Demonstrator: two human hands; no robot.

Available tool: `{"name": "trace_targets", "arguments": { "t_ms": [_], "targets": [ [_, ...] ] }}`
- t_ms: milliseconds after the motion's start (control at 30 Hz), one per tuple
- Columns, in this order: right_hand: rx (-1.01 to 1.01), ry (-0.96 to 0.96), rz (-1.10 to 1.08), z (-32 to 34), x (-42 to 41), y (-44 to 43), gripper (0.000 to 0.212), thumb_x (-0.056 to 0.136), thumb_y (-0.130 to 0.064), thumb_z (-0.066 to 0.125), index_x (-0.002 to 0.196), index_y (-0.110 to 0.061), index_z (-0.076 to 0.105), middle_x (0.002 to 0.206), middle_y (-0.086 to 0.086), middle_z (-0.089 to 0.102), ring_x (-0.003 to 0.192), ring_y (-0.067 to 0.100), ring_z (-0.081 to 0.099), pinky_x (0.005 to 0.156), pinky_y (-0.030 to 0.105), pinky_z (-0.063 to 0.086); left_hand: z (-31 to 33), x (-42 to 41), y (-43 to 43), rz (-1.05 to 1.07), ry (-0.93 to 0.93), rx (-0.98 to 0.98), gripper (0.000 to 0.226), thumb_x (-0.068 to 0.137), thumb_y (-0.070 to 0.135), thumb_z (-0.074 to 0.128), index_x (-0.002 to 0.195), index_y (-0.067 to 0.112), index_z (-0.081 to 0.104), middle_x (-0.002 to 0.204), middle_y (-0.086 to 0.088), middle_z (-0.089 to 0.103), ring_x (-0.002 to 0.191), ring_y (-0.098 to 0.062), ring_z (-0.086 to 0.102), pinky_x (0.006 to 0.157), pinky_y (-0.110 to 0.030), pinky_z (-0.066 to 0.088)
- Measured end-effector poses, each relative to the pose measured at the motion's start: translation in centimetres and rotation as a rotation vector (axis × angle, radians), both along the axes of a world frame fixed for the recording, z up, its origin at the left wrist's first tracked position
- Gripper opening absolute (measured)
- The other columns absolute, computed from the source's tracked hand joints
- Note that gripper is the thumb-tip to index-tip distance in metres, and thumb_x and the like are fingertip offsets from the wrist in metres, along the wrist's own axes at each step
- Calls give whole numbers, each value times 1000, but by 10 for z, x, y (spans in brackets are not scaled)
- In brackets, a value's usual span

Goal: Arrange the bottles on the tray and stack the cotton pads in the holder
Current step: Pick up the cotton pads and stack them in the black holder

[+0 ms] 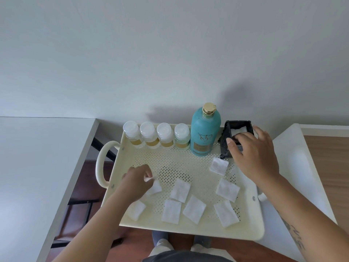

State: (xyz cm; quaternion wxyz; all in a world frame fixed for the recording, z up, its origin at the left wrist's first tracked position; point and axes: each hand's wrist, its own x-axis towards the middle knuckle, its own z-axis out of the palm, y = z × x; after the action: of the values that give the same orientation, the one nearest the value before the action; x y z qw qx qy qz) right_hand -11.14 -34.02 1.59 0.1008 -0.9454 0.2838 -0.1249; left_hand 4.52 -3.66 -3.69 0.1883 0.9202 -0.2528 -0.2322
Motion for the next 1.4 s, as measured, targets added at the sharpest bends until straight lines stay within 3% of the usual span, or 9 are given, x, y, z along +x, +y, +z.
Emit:
{"name": "trace_targets", "arguments": {
  "t_ms": [200,267,400,600,767,933,1133,1267,1400],
  "targets": [
    [19,-370,26,10,-9,11,18,88,-24,55,92,-13,69,95,1,70,96,33,58,83,43,42,25,-8,-23,127,205,-348,13,82,28,74,87,34,64,81,8,69,75,-4,63,72,-26,52],
    [120,-431,76,14,-11,27,13,88,-23,60,93,-15,69,90,-1,67,90,26,55,79,39,42,33,-12,-36,125,271,-407,13,82,31,75,87,39,66,82,10,71,70,-4,63,70,-31,55],
    [616,-220,193,12,-14,57,19,88,-34,64,106,-28,65,98,-16,62,96,6,53,79,16,40,49,-19,-62,82,375,-500,9,80,34,77,85,35,69,81,-4,73,69,-14,61,75,-46,56],
    [787,-91,108,1,-19,63,23,85,-41,67,107,-38,62,102,-23,61,97,-9,48,73,4,35,65,-30,-95,-72,365,-558,11,80,29,78,83,33,67,72,18,68,65,-1,58,65,-19,48],
    [840,-160,71,8,-23,55,5,87,-34,67,88,-35,62,81,-19,62,78,-9,52,65,4,37,71,-36,-111,-142,343,-552,14,80,30,78,86,34,66,80,21,69,72,1,62,68,-15,52],
    [766,-249,27,18,-22,36,9,88,-29,66,81,-23,65,68,-10,61,59,-1,50,55,12,37,58,-33,-110,-62,284,-520,23,80,33,77,97,37,63,98,20,68,75,0,63,66,-13,52],
    [607,-435,-155,31,-9,-8,4,88,-26,66,91,-24,65,77,-13,64,68,-5,56,58,7,40,25,-30,-91,-53,218,-296,20,82,32,75,97,34,61,98,16,67,81,-4,64,72,-18,49],
    [593,-387,-241,27,-1,-28,11,89,-28,64,90,-17,66,77,-12,60,68,4,55,62,25,41,7,-33,-79,-37,194,-189,17,86,29,71,100,30,62,100,14,65,84,-2,60,70,-17,45],
    [616,-357,-256,20,4,-31,17,89,-29,63,84,-14,67,72,-9,62,66,9,55,58,25,39,-9,-44,-68,-119,117,-89,19,87,26,68,105,27,63,104,11,63,91,-5,56,81,-23,47]
  ]
}}
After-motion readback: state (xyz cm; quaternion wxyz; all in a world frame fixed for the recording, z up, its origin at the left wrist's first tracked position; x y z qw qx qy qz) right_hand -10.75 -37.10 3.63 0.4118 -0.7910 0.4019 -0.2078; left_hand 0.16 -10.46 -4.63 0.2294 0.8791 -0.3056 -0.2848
